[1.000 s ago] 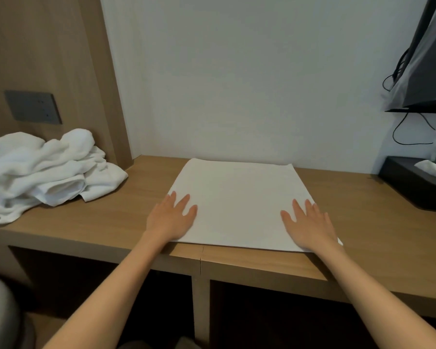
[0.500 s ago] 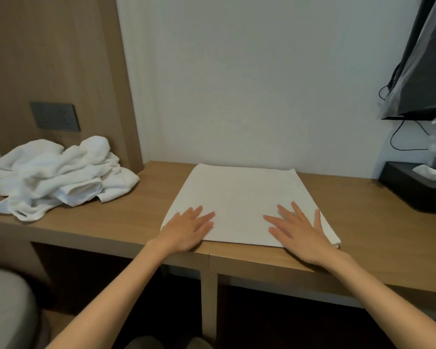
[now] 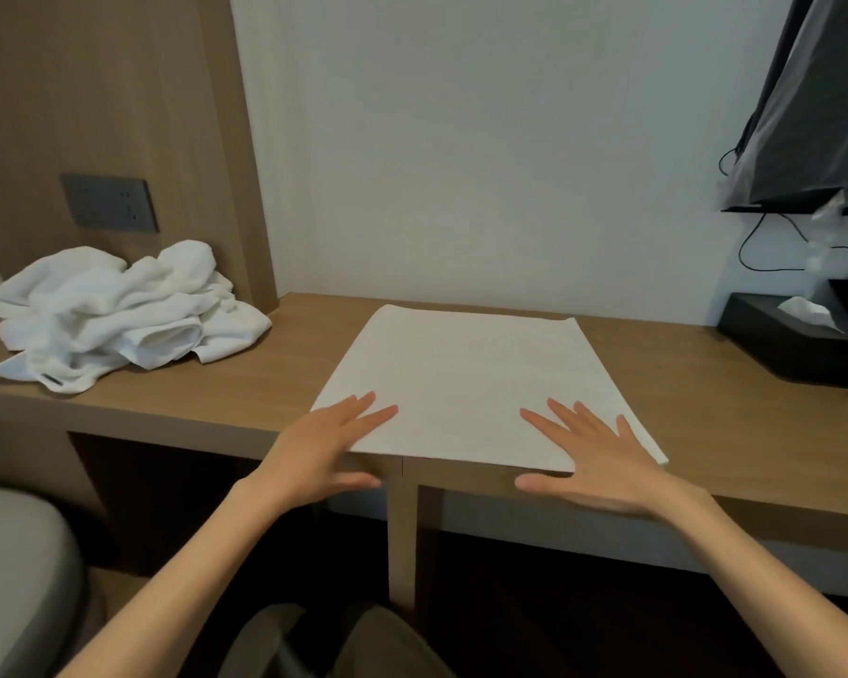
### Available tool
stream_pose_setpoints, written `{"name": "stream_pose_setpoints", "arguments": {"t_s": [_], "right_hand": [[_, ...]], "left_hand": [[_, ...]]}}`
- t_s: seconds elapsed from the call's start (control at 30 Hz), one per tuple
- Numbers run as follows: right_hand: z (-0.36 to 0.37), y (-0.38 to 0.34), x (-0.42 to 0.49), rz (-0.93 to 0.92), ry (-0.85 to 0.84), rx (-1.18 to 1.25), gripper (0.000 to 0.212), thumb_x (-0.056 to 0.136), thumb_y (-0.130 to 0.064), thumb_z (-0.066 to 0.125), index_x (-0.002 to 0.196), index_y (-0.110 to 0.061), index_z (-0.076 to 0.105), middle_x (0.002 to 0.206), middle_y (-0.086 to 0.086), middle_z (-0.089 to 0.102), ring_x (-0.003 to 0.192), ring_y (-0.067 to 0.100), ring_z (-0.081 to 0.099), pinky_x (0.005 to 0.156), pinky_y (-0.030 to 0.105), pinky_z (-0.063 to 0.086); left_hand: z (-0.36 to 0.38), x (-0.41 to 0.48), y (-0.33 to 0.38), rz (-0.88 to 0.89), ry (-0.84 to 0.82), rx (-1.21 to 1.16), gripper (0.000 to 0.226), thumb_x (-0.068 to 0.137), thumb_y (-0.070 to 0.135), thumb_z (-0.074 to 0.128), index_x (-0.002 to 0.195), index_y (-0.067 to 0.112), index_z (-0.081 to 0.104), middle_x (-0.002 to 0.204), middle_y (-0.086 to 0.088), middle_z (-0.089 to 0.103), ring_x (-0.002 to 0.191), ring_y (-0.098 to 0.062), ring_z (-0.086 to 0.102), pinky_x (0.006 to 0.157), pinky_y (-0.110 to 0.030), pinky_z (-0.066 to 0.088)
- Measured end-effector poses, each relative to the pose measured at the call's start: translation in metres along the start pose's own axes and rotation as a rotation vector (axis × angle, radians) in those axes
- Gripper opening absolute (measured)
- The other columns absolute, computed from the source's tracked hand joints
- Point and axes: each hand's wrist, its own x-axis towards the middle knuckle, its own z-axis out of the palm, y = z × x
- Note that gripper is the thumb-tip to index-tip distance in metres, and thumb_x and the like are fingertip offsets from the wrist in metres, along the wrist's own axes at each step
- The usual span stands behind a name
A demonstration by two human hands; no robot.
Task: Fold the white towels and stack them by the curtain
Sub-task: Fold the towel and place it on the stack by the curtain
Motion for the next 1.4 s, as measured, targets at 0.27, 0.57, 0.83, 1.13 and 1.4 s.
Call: {"name": "stream_pose_setpoints", "arguments": {"t_s": [0.27,0.57,0.83,1.13,1.4], "right_hand": [[0.004,0.000,-0.037,-0.055,0.223,-0.158,0.074,0.084,-0.073,0.028,0.137,-0.056,-0.020,0.160,-0.012,0.000,0.148,0.018,0.006,0.116,0.042,0.019],[0.031,0.028,-0.074,-0.070,0.798,-0.010,0.034,0.081,-0.009,0.072,0.114,-0.011,0.068,0.111,0.009,0.070,0.094,0.031,0.070,0.062,0.047,0.060],[0.023,0.023,-0.051,0.038,0.941,0.570,0.011,0.098,-0.012,0.046,0.104,-0.013,0.055,0.088,-0.002,0.057,0.074,0.008,0.052,0.062,0.027,0.039],[-0.010,0.017,-0.011,0.205,1.201,0.743,0.024,0.101,-0.028,0.041,0.118,-0.011,0.044,0.091,0.001,0.052,0.074,0.013,0.050,0.056,0.023,0.038],[-0.058,0.038,0.054,0.219,1.067,0.715,0.020,0.099,-0.029,0.045,0.106,-0.011,0.050,0.089,0.001,0.055,0.081,0.021,0.053,0.068,0.033,0.041]], "left_hand": [[0.000,-0.025,-0.015,0.062,0.076,-0.065,0.077,0.096,-0.003,0.037,0.142,0.053,0.009,0.156,0.018,0.014,0.144,-0.007,0.016,0.116,-0.032,0.022],[0.004,-0.039,-0.026,0.034,0.257,-0.603,0.037,0.097,0.008,0.047,0.129,0.025,0.056,0.137,0.011,0.053,0.132,-0.003,0.041,0.110,-0.021,0.032],[-0.001,-0.026,-0.025,-0.087,0.633,-0.635,0.026,0.093,0.036,0.048,0.083,0.016,0.061,0.072,-0.002,0.058,0.065,-0.012,0.051,0.059,-0.021,0.036],[-0.025,0.028,-0.024,-0.202,0.852,-0.640,0.017,0.099,0.026,0.047,0.084,0.021,0.053,0.070,0.001,0.053,0.064,0.004,0.046,0.059,-0.011,0.033],[-0.054,0.100,-0.052,-0.305,0.608,-0.611,0.033,0.097,0.028,0.050,0.066,0.019,0.049,0.061,0.006,0.047,0.058,-0.010,0.041,0.054,-0.023,0.028]]}}
